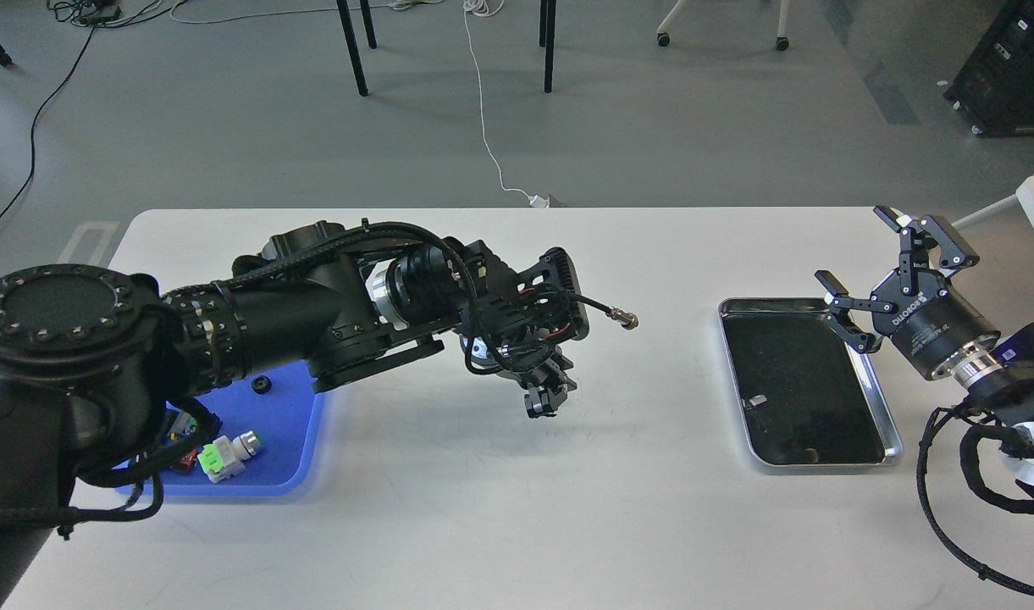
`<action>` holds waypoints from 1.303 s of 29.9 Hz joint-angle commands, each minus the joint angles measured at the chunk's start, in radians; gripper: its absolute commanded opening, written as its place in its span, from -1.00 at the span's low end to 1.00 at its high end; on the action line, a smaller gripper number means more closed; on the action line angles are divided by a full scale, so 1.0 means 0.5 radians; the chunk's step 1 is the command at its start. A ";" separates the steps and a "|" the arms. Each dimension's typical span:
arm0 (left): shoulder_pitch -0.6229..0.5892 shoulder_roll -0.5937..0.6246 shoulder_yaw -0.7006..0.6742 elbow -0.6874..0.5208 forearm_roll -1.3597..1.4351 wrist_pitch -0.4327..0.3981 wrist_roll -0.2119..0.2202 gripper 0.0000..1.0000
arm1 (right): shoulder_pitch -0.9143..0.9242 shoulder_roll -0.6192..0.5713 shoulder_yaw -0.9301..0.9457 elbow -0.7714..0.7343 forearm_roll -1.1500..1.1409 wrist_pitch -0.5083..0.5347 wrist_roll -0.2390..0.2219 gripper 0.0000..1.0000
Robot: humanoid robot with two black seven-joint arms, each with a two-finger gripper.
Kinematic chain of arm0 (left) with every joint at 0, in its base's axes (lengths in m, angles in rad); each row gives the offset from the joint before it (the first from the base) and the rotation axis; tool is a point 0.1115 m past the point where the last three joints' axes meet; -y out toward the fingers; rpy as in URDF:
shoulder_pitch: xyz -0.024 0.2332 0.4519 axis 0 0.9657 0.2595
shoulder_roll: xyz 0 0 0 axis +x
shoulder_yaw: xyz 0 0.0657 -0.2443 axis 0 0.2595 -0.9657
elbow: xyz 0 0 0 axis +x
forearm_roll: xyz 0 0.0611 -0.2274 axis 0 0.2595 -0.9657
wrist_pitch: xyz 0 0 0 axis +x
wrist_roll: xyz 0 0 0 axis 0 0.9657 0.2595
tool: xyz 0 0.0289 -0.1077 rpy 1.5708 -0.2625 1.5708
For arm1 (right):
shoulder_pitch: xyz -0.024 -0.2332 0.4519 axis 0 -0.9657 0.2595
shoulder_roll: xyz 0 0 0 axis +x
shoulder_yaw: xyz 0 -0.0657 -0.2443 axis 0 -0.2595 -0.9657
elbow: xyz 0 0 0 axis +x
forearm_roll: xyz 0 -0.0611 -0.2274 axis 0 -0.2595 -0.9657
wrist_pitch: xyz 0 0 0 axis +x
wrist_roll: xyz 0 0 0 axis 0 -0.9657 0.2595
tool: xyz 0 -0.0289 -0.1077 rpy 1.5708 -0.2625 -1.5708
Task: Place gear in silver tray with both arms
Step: 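Lift the gear and carry it toward the table center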
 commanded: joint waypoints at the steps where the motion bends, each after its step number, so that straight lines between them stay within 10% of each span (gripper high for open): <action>1: 0.001 0.000 0.102 -0.001 0.000 0.000 0.000 -0.64 | 0.000 0.000 0.000 -0.003 0.000 0.000 0.000 0.98; 21: 0.087 0.000 0.130 -0.001 0.000 0.000 0.000 -0.52 | 0.000 0.000 0.000 -0.006 -0.003 0.000 0.000 0.98; 27: 0.097 0.000 0.127 0.002 0.000 0.000 0.000 -0.21 | 0.000 0.000 0.000 -0.009 0.000 0.000 0.000 0.98; 33: 0.075 0.000 0.088 -0.001 -0.031 0.000 0.000 0.54 | 0.000 0.000 0.000 -0.009 0.000 0.000 0.000 0.98; 39: 0.001 0.000 -0.179 -0.013 -0.371 0.000 0.000 0.73 | 0.000 0.003 0.003 -0.006 -0.003 0.000 0.000 0.98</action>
